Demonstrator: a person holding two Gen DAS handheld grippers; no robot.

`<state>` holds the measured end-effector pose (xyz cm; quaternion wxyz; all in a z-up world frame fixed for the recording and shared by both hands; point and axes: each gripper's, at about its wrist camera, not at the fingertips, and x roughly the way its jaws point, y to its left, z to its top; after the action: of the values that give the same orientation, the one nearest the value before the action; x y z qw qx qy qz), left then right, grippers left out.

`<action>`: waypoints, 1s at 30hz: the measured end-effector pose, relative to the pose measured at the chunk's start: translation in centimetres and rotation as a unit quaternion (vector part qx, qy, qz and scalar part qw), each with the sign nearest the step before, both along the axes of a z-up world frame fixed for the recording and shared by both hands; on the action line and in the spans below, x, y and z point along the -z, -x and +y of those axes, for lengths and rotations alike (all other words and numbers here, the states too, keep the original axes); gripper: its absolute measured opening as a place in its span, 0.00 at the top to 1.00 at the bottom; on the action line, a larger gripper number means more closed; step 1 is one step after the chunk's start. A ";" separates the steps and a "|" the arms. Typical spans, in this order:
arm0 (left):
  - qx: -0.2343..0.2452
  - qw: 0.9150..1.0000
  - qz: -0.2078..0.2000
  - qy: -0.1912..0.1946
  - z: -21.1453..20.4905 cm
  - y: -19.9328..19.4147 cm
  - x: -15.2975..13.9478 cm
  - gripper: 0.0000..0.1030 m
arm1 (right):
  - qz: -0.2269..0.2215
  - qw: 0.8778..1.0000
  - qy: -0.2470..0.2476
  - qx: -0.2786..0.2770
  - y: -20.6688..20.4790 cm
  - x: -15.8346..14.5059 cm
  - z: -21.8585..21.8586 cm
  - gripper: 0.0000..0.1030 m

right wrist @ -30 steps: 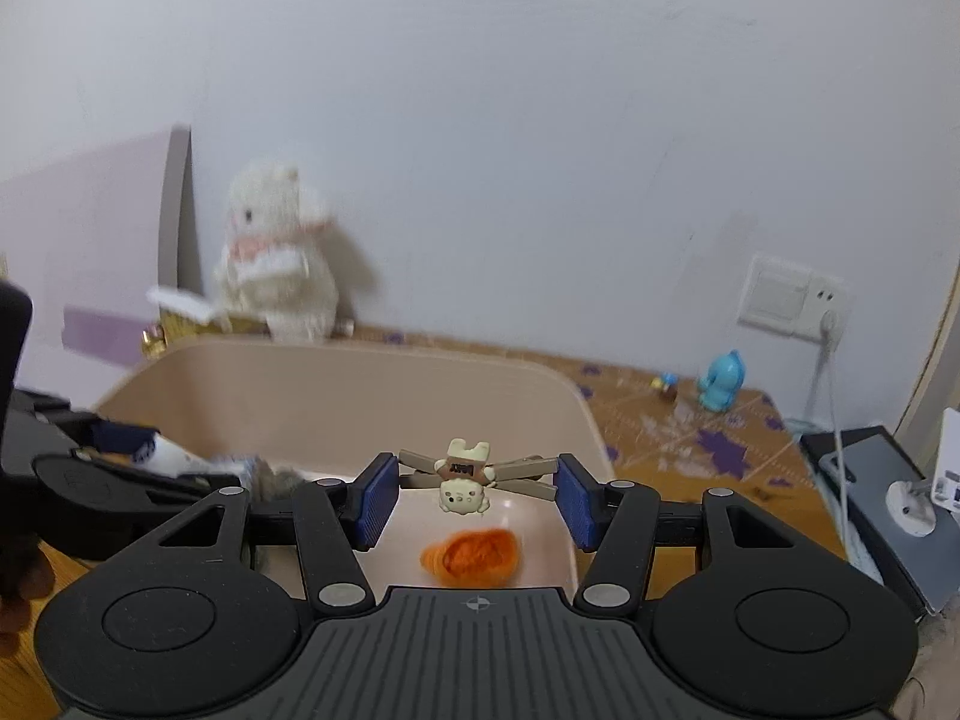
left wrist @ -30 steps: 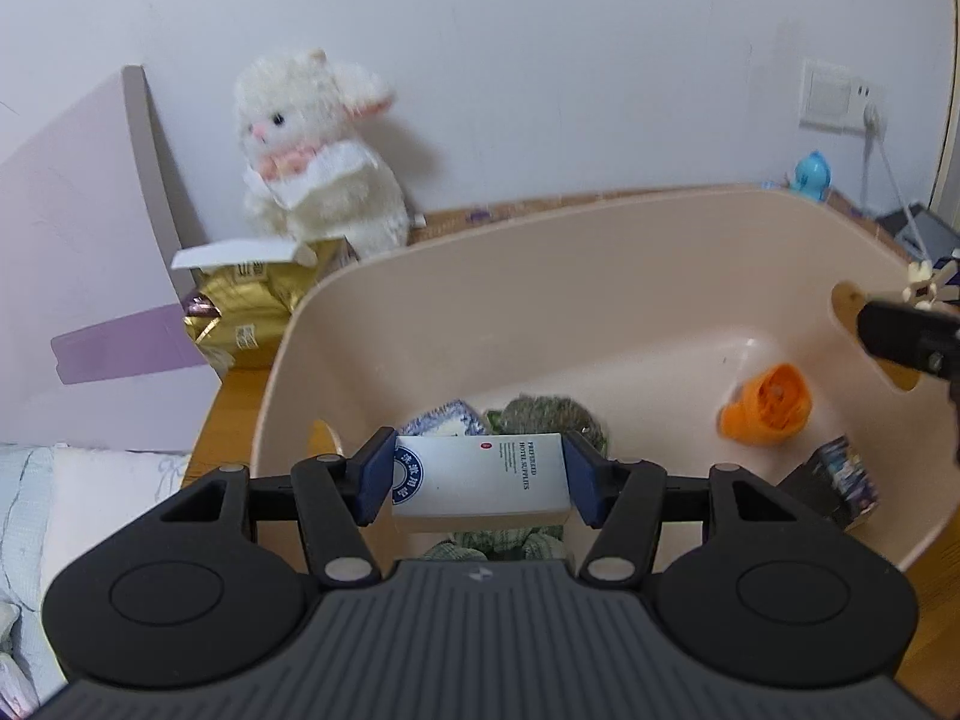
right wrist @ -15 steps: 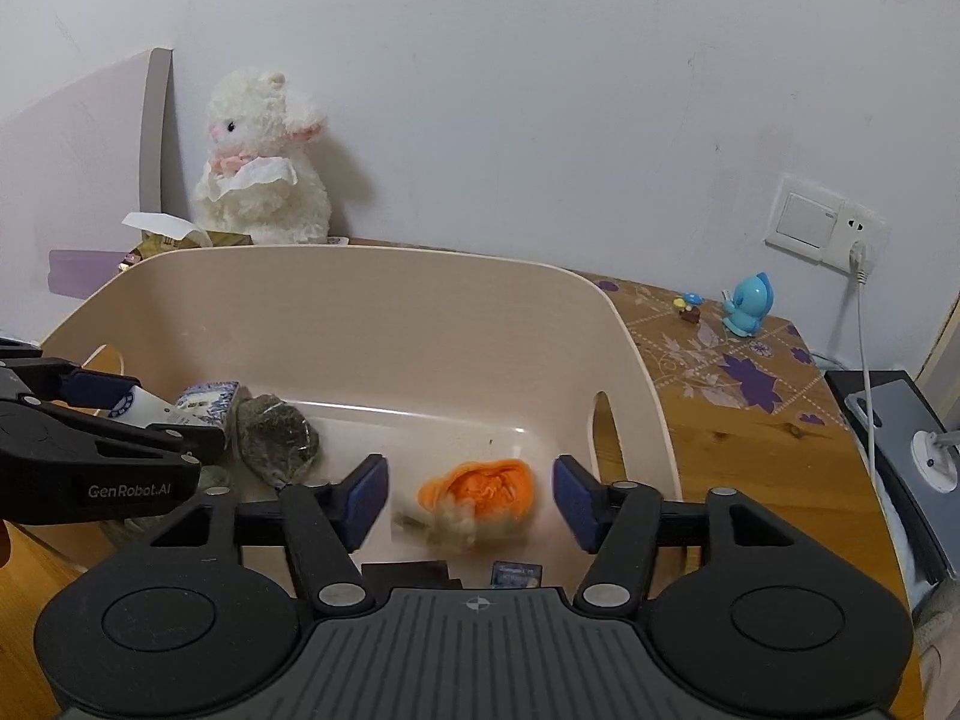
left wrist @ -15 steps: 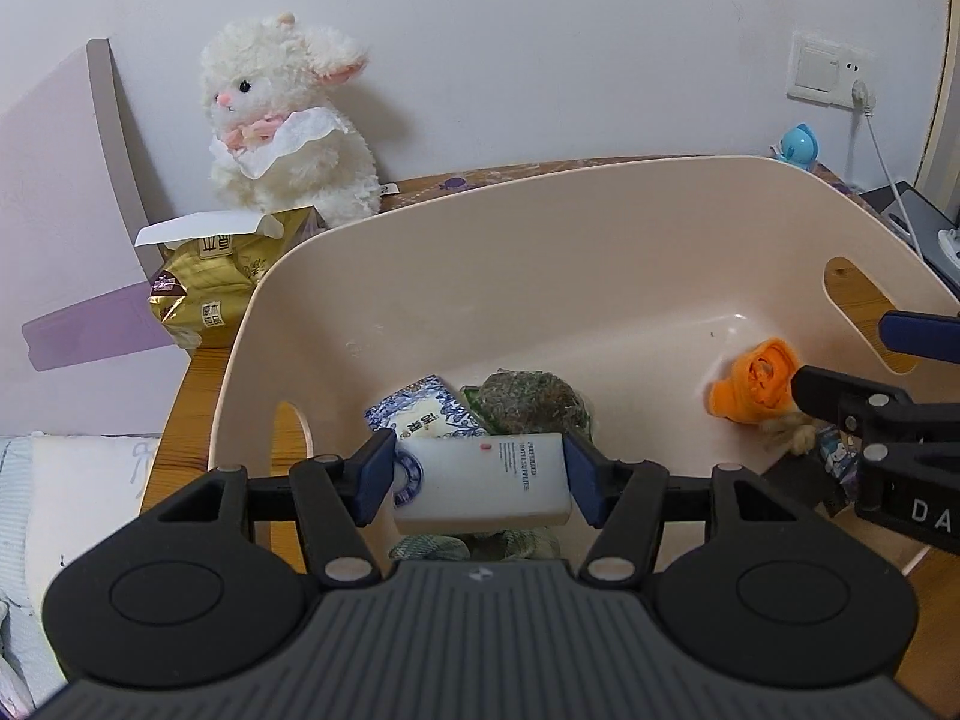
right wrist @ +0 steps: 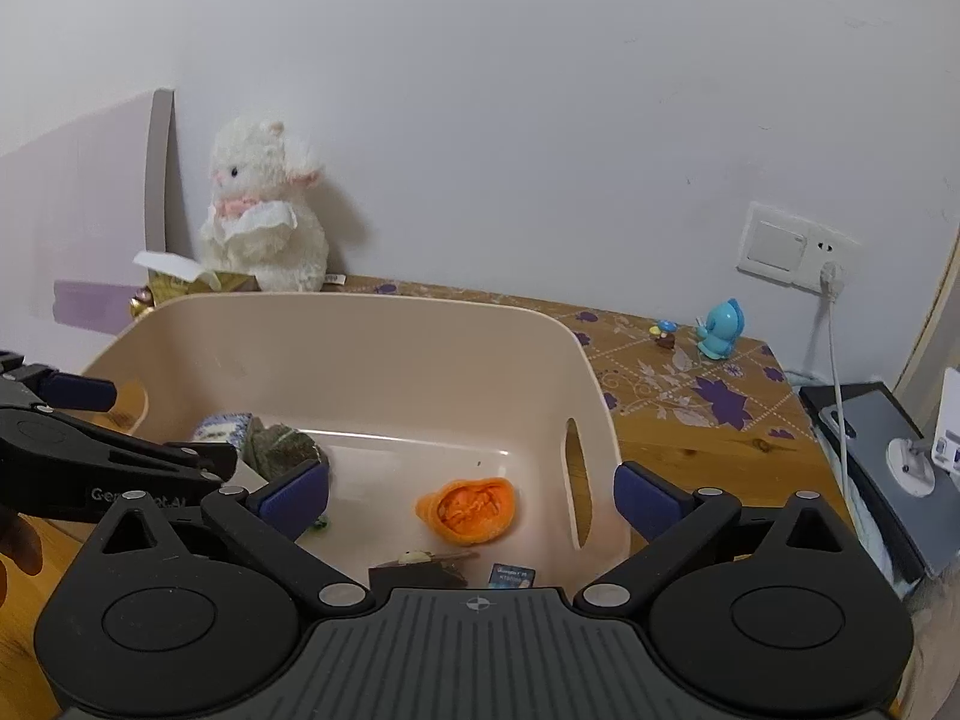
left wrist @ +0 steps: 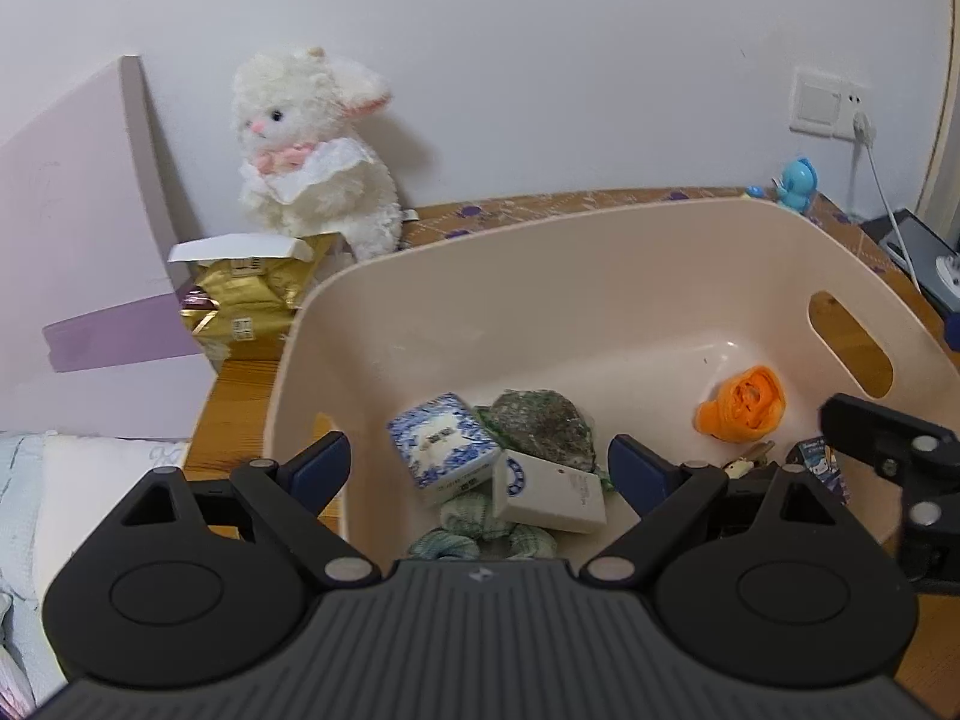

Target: Organize objects

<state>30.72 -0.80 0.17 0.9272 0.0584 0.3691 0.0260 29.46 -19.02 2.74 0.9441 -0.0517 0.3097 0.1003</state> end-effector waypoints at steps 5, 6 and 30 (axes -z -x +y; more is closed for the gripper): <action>-0.003 1.000 -0.015 0.002 0.1 1.7 -1.2 0.09 | -0.009 1.000 -0.003 0.007 1.5 -0.9 -0.2 0.00; -0.004 1.000 -0.018 0.003 0.2 1.9 -1.4 0.09 | -0.011 1.000 -0.003 0.007 1.9 -1.1 -0.2 0.00; -0.028 0.997 -0.076 0.005 0.7 13.3 -5.0 0.09 | -0.037 0.998 -0.039 -0.016 12.4 -4.6 0.3 0.00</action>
<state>17.39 -0.06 5.17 0.9518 0.0409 0.2991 0.0545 17.04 -18.77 7.31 0.9546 -0.0231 0.2695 0.1252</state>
